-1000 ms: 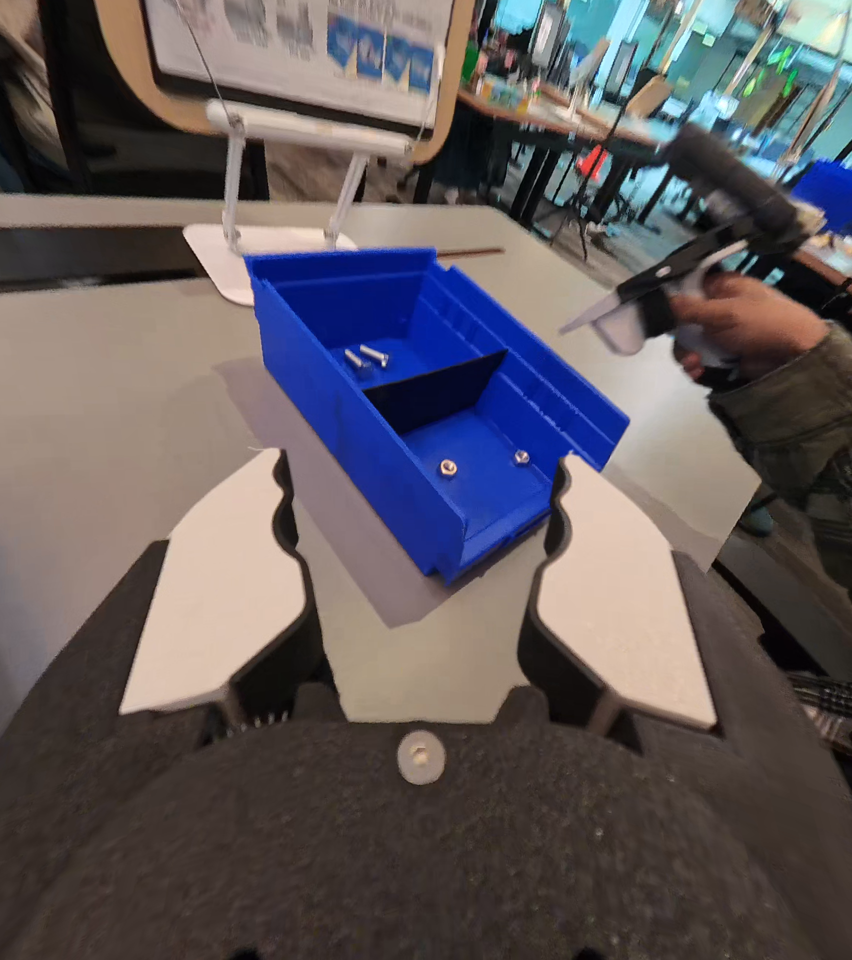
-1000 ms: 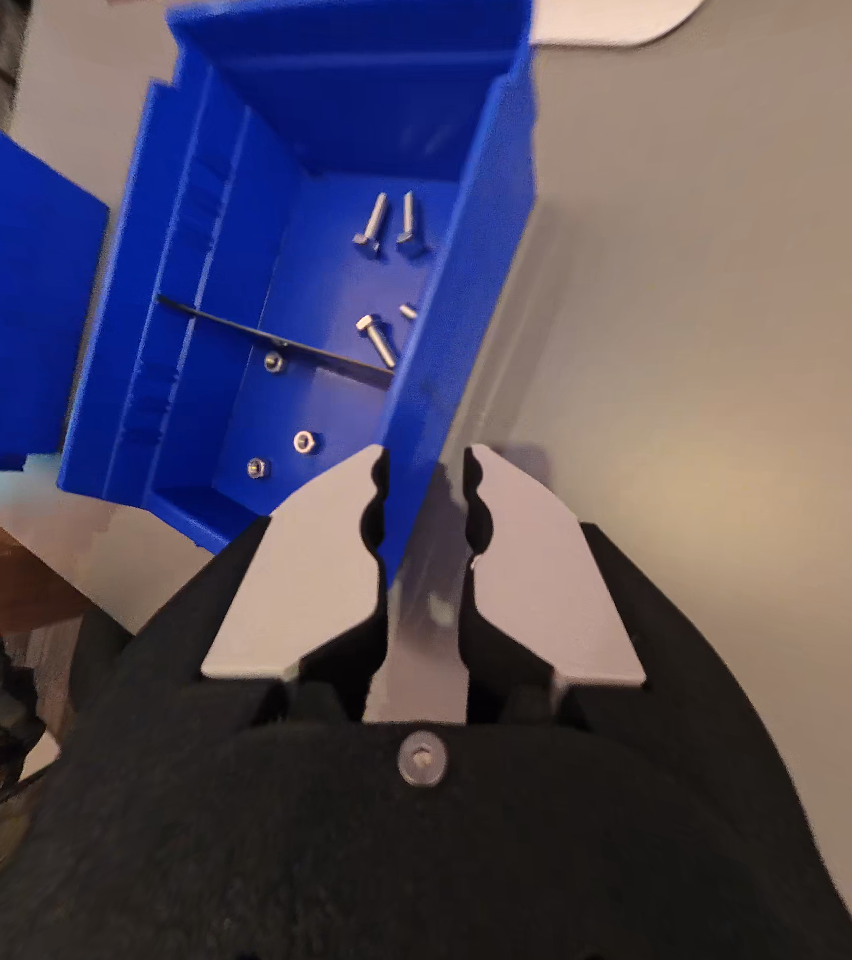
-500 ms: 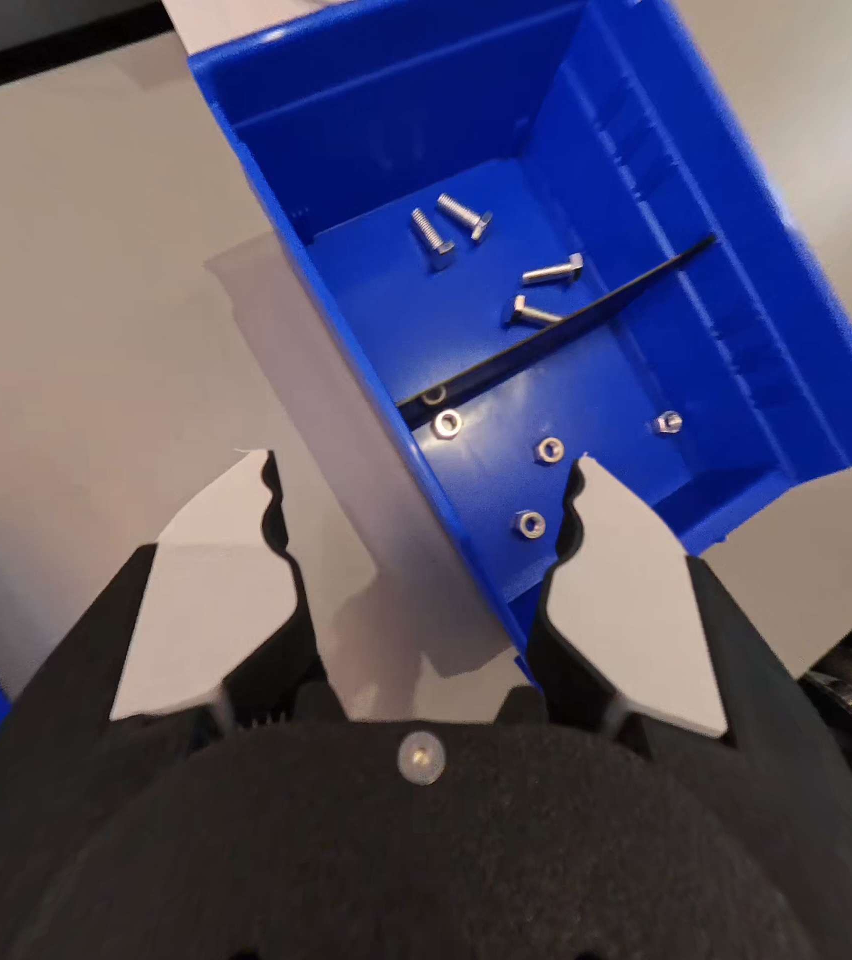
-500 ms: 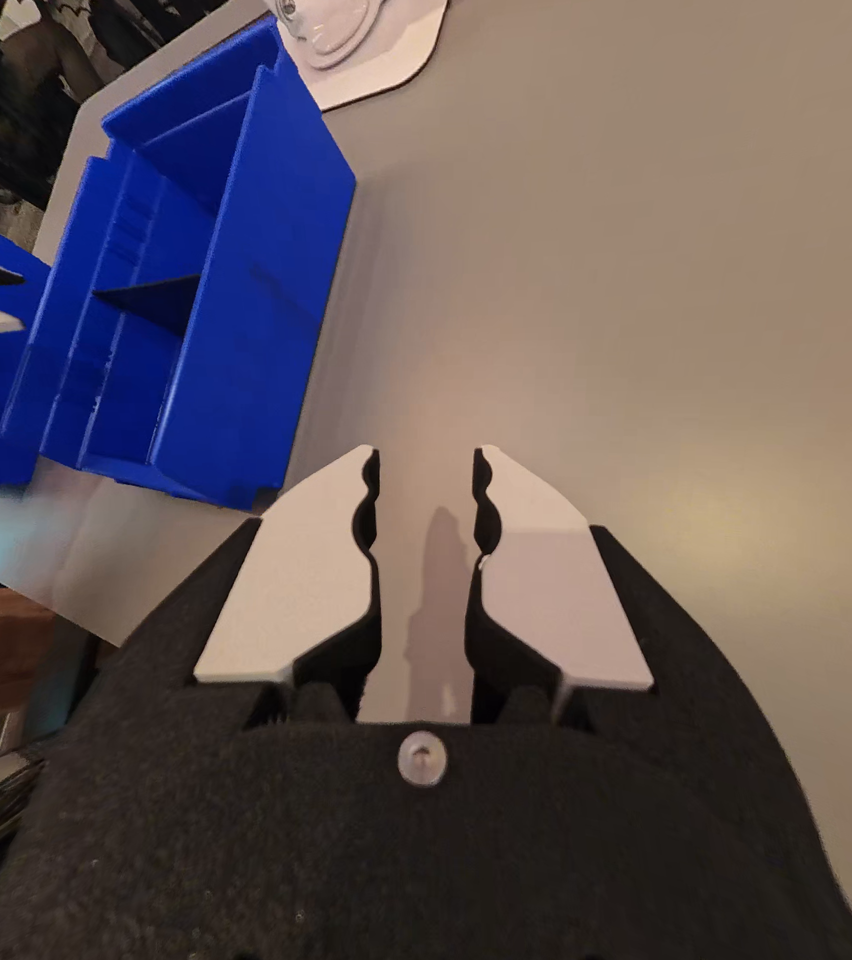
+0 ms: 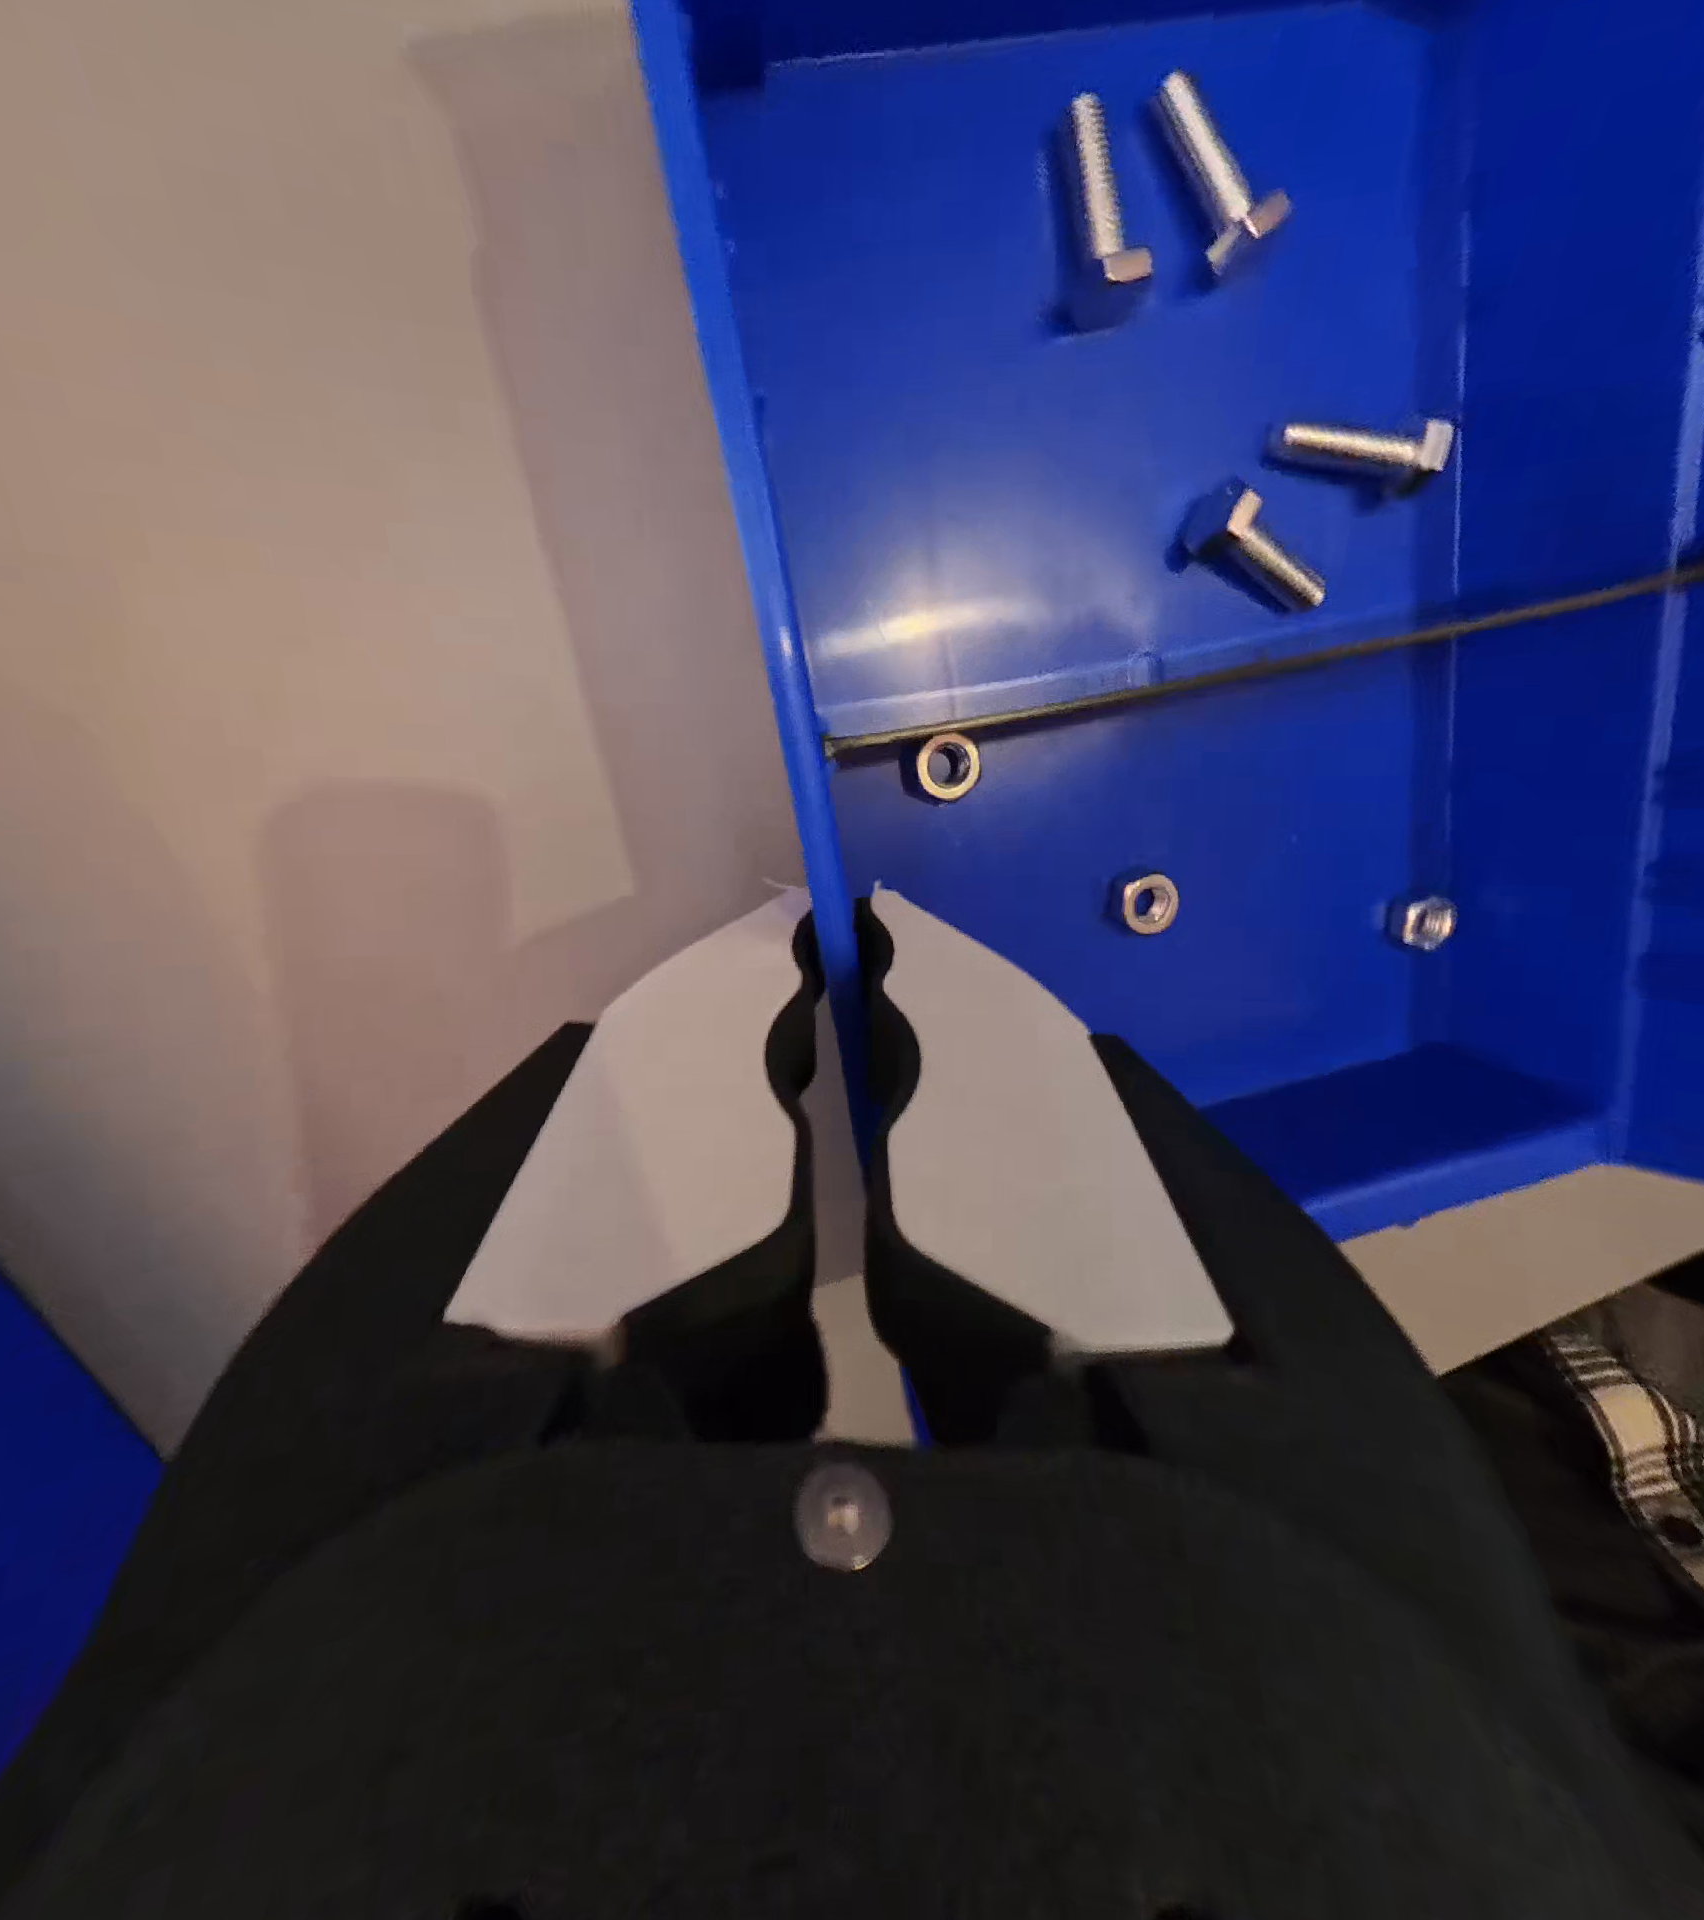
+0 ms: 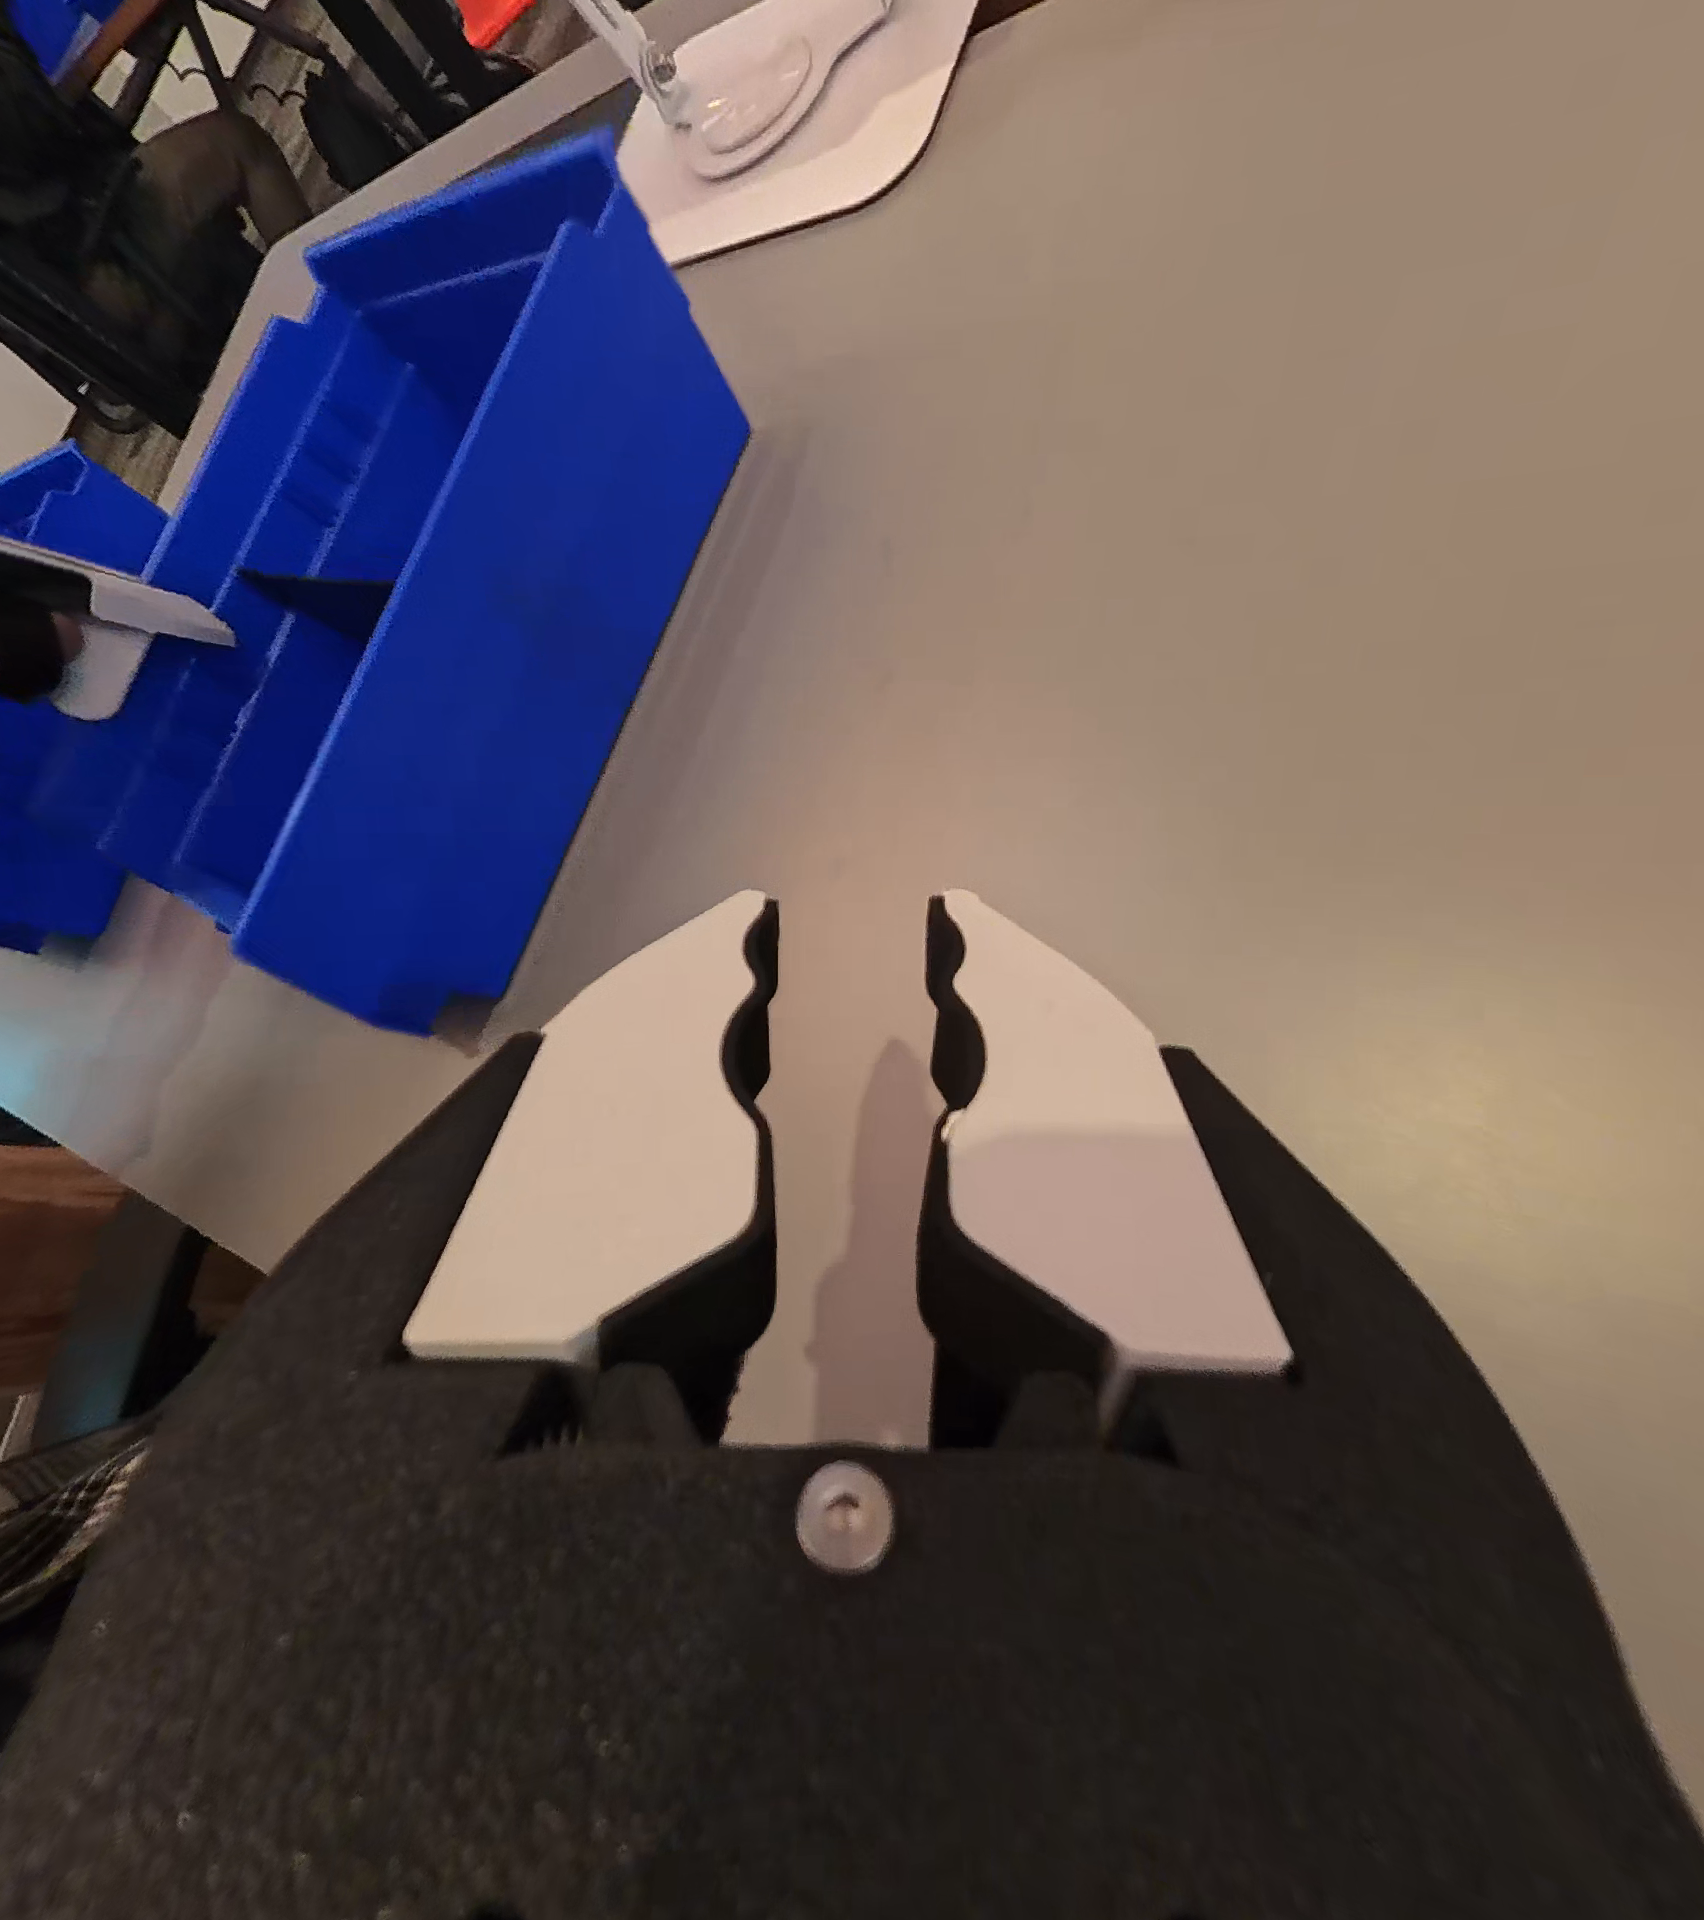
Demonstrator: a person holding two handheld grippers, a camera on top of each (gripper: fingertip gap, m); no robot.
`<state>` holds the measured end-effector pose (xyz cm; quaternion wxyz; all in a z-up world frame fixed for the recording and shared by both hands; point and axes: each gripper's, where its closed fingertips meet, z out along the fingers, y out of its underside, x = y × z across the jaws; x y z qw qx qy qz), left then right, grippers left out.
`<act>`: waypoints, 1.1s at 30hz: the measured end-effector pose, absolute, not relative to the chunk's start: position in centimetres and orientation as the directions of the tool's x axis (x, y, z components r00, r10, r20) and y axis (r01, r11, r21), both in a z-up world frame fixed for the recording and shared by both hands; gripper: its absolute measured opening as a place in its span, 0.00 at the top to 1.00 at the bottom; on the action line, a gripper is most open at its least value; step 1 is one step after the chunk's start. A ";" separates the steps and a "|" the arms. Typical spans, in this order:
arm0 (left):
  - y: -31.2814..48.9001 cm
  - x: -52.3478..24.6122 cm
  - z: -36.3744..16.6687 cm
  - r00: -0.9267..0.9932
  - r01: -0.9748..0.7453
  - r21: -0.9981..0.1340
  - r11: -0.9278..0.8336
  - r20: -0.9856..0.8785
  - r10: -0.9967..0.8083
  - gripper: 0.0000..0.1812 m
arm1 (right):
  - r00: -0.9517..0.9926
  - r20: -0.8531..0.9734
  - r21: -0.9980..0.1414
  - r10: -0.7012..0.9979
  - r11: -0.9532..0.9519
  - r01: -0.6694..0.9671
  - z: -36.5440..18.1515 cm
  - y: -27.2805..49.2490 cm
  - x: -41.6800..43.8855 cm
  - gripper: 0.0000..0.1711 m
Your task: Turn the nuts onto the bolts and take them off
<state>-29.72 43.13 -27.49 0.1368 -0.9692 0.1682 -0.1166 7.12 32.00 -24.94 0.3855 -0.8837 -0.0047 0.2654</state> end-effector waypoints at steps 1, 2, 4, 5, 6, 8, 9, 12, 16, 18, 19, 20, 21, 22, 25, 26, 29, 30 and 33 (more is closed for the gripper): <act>43.0 -30.3 -27.5 0.923 -0.283 -0.305 -0.909 0.172 -0.345 0.98 | 0.858 -0.466 -0.687 0.214 -0.699 -0.198 -25.0 32.0 7.2 0.85; 42.9 -30.9 -27.5 0.928 -0.270 -0.309 -0.912 0.168 -0.331 0.98 | 0.858 -0.466 -0.688 0.215 -0.698 -0.199 -25.0 32.0 7.3 0.85; 42.7 -32.1 -27.5 0.940 -0.241 -0.323 -0.915 0.158 -0.303 0.98 | 0.857 -0.466 -0.682 0.221 -0.706 -0.189 -25.3 32.1 7.1 0.86; 42.6 -32.8 -27.5 0.946 -0.224 -0.334 -0.916 0.151 -0.286 0.98 | 0.855 -0.467 -0.681 0.225 -0.709 -0.186 -25.4 32.1 7.0 0.86; 42.5 -33.6 -27.5 0.952 -0.201 -0.342 -0.918 0.153 -0.265 0.98 | 0.852 -0.470 -0.679 0.233 -0.712 -0.180 -25.5 32.1 6.8 0.86; 42.3 -35.0 -27.4 0.963 -0.150 -0.352 -0.924 0.161 -0.218 0.98 | 0.849 -0.468 -0.676 0.246 -0.719 -0.165 -25.6 32.1 6.4 0.87; 42.2 -35.8 -27.4 0.968 -0.125 -0.356 -0.926 0.160 -0.192 0.98 | 0.850 -0.465 -0.677 0.248 -0.718 -0.161 -25.7 32.1 6.3 0.87; 41.9 -38.2 -27.4 0.980 -0.037 -0.368 -0.929 0.168 -0.105 0.98 | 0.846 -0.467 -0.676 0.257 -0.721 -0.154 -25.8 32.2 6.0 0.88; 41.6 -40.8 -27.3 0.985 0.059 -0.377 -0.924 0.171 -0.007 0.98 | 0.841 -0.470 -0.670 0.267 -0.728 -0.143 -26.0 32.1 5.6 0.89; 41.5 -41.9 -27.3 0.986 0.077 -0.377 -0.923 0.167 0.014 0.98 | 0.839 -0.472 -0.671 0.271 -0.728 -0.142 -26.0 32.0 5.5 0.89; 41.5 -42.2 -27.4 0.985 0.084 -0.374 -0.924 0.171 0.020 0.98 | 0.837 -0.474 -0.671 0.273 -0.727 -0.143 -25.9 32.0 5.5 0.89; 41.5 -42.5 -27.4 0.984 0.089 -0.371 -0.924 0.175 0.025 0.98 | 0.836 -0.476 -0.670 0.273 -0.728 -0.145 -25.9 32.0 5.4 0.89; 41.5 -42.8 -27.3 0.985 0.087 -0.372 -0.924 0.174 0.023 0.98 | 0.836 -0.475 -0.669 0.273 -0.730 -0.142 -26.0 32.0 5.4 0.89; 41.5 -42.9 -27.4 0.984 0.085 -0.373 -0.924 0.175 0.020 0.98 | 0.836 -0.475 -0.667 0.274 -0.732 -0.139 -26.1 32.0 5.4 0.89; 41.6 -43.2 -27.4 0.982 0.103 -0.378 -0.920 0.188 0.033 0.98 | 0.834 -0.476 -0.663 0.278 -0.737 -0.133 -26.2 31.9 5.1 0.88; 41.6 -43.3 -27.3 0.982 0.102 -0.382 -0.918 0.187 0.031 0.98 | 0.835 -0.475 -0.663 0.278 -0.737 -0.131 -26.3 31.9 5.1 0.88; 41.7 -43.1 -26.8 0.974 0.106 -0.414 -0.904 0.228 0.009 0.94 | 0.834 -0.477 -0.662 0.276 -0.738 -0.134 -26.3 31.9 5.1 0.87; 41.8 -43.0 -26.2 0.966 0.120 -0.436 -0.892 0.259 0.003 0.91 | 0.833 -0.479 -0.661 0.277 -0.738 -0.135 -26.3 31.9 5.1 0.86; 41.8 -43.0 -23.6 0.954 0.133 -0.501 -0.855 0.299 -0.027 0.80 | 0.832 -0.477 -0.662 0.283 -0.739 -0.128 -26.3 31.9 4.9 0.85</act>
